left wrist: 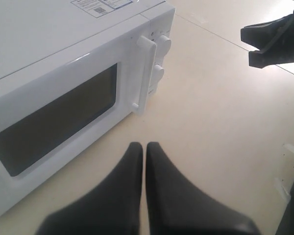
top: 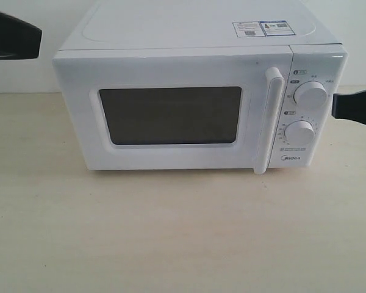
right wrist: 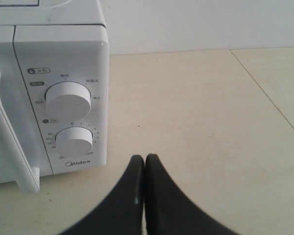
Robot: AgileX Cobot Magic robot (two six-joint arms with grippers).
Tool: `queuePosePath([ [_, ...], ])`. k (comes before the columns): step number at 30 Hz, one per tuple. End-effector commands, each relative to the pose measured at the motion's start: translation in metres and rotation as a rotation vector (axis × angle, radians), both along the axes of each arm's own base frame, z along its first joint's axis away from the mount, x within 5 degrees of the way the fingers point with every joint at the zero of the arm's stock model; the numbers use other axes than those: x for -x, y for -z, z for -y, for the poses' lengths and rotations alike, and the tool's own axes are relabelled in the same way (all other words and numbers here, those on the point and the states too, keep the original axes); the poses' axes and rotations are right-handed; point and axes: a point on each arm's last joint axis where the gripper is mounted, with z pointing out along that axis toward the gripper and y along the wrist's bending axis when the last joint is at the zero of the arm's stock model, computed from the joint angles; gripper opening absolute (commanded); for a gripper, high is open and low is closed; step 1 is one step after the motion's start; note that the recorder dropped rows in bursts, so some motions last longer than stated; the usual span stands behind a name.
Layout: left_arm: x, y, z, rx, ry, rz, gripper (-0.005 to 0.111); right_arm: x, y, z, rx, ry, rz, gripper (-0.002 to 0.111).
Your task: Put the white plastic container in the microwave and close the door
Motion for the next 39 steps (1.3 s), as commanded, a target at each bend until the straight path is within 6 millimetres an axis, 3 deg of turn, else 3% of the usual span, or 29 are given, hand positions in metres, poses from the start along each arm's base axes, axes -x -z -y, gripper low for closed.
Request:
queuePosePath([
  [1, 0.003, -0.003, 0.000, 0.020, 0.001, 0.004, 0.004, 0.001, 0.000, 0.003, 0.013, 0.009, 0.004, 0.000],
  [7, 0.031, -0.021, -0.016, 0.057, -0.028, 0.121, 0.004, 0.001, 0.000, 0.003, 0.013, 0.009, 0.004, 0.000],
  [10, 0.062, -0.034, -0.041, -0.061, -0.097, 0.365, 0.004, 0.001, 0.000, 0.003, 0.010, 0.010, 0.005, 0.000],
  [13, 0.095, -0.043, -0.070, -0.069, -0.344, 0.494, 0.004, 0.001, 0.000, 0.003, 0.010, 0.010, 0.005, 0.000],
  [17, 0.131, -0.036, -0.104, 0.055, -0.795, 0.496, 0.004, 0.001, 0.000, 0.003, 0.010, 0.010, 0.005, 0.000],
  [20, 0.147, -0.014, -0.119, 0.132, -1.031, 0.495, 0.004, 0.001, 0.000, 0.003, 0.010, 0.010, 0.005, 0.000],
  [22, 0.151, 0.005, -0.119, 0.190, -1.074, 0.504, 0.004, 0.001, 0.000, 0.003, 0.005, 0.013, 0.006, 0.000],
  [26, 0.126, 0.069, -0.107, 0.331, -0.949, 0.563, 0.004, 0.001, 0.000, 0.003, 0.005, 0.013, 0.006, 0.000],
  [30, 0.105, 0.122, -0.103, 0.406, -0.917, 0.551, 0.004, 0.001, 0.000, 0.003, 0.005, 0.013, 0.006, 0.000],
  [31, 0.097, 0.144, -0.103, 0.400, -0.919, 0.519, 0.004, 0.001, 0.000, 0.003, 0.005, 0.013, 0.006, 0.000],
  [36, 0.087, 0.187, -0.103, 0.324, -0.926, 0.472, 0.004, 0.001, 0.000, 0.003, 0.005, 0.013, 0.006, 0.000],
  [39, 0.087, 0.188, -0.103, 0.428, -0.943, 0.429, 0.004, 0.001, 0.000, 0.003, 0.005, 0.013, 0.006, 0.000],
])
